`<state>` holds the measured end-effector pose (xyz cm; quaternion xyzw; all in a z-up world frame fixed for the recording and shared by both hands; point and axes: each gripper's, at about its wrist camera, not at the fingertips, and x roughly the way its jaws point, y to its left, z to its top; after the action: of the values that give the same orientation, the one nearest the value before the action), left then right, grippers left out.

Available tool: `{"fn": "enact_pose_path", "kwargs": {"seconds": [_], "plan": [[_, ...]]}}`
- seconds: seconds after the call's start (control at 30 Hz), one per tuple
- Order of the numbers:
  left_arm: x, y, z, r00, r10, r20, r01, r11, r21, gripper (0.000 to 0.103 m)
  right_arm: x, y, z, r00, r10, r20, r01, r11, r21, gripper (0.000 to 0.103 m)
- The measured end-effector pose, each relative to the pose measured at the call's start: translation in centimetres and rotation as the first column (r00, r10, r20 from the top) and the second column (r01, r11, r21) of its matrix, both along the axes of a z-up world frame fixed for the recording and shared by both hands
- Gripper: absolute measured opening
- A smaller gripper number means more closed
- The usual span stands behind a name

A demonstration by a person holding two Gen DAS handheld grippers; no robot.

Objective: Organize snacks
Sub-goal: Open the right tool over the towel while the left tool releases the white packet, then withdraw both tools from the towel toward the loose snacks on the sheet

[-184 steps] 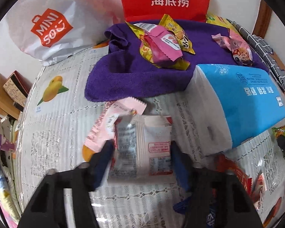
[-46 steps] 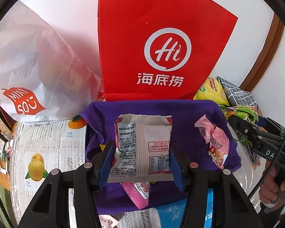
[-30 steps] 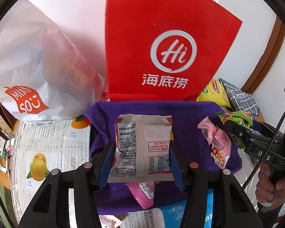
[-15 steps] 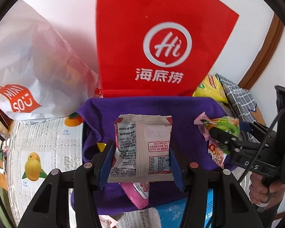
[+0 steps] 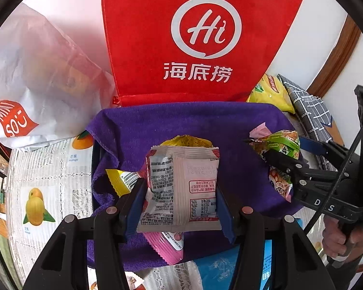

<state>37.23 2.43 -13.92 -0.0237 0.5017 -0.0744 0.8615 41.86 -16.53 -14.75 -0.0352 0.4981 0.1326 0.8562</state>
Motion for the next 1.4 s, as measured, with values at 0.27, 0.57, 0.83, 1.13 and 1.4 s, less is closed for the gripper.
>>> {"fn": "enact_pose_path", "kwargs": {"seconds": [0.27, 0.57, 0.83, 1.13, 1.4], "plan": [[0.1, -0.1, 0.0, 1.000, 0.000, -0.004, 0.000, 1.000, 0.001, 0.056, -0.2, 0.0, 0.6, 1.000, 0.007, 0.005, -0.007, 1.000, -0.011, 0.079], [-0.8, -0.3, 1.8, 0.999, -0.005, 0.052, 0.005, 1.000, -0.005, 0.073, -1.1, -1.0, 3.5, 0.996, -0.044, 0.075, 0.044, 0.999, 0.006, 0.081], [-1.7, -0.1, 3.8, 0.994, 0.010, 0.108, -0.010, 1.000, 0.000, 0.073, -2.9, -0.9, 7.1, 0.983, -0.078, 0.166, 0.077, 0.997, 0.014, 0.087], [-3.7, 0.5, 7.1, 0.977, 0.022, 0.210, -0.010, 0.998, -0.056, 0.073, -7.7, -1.0, 8.9, 0.960, -0.103, 0.260, 0.114, 0.993, -0.028, 0.090], [-6.2, -0.4, 10.3, 0.963, 0.012, 0.270, 0.006, 0.998, -0.065, 0.073, -13.1, -2.3, 10.5, 0.961, -0.111, 0.253, 0.103, 0.994, 0.047, 0.090]]}}
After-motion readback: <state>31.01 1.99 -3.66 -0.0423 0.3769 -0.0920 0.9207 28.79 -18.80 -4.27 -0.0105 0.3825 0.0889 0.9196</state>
